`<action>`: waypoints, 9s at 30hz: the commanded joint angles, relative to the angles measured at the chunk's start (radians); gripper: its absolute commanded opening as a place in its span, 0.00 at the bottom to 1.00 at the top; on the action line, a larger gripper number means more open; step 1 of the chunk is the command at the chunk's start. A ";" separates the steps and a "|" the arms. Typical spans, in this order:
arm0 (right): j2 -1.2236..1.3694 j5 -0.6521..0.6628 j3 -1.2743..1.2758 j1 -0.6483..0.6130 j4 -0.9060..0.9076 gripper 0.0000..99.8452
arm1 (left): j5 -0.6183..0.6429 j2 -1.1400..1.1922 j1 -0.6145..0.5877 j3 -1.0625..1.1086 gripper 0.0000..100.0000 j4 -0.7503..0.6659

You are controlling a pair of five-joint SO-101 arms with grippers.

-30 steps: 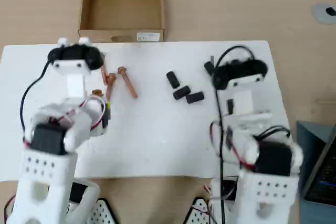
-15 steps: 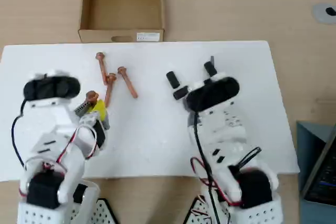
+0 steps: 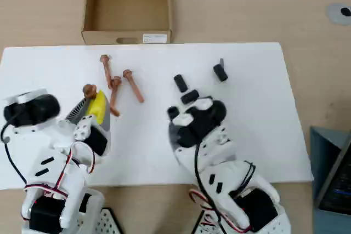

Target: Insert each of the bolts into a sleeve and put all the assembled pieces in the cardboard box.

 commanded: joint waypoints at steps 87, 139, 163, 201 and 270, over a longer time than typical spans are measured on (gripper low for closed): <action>-0.019 0.284 0.058 -0.170 -0.164 0.01 | 0.000 -0.005 0.250 -0.195 0.22 0.196; 1.624 0.288 -1.075 0.251 -0.624 0.01 | -0.413 -0.008 -0.218 0.488 0.00 0.023; 2.695 0.508 -2.272 0.259 -0.531 0.01 | -0.411 -0.008 -0.241 0.488 0.00 0.023; 2.924 0.600 -2.890 0.259 -0.081 0.12 | -0.411 -0.008 -0.239 0.488 0.00 0.023; 2.299 0.318 -1.797 0.325 0.559 0.19 | -0.411 -0.008 -0.245 0.488 0.00 0.023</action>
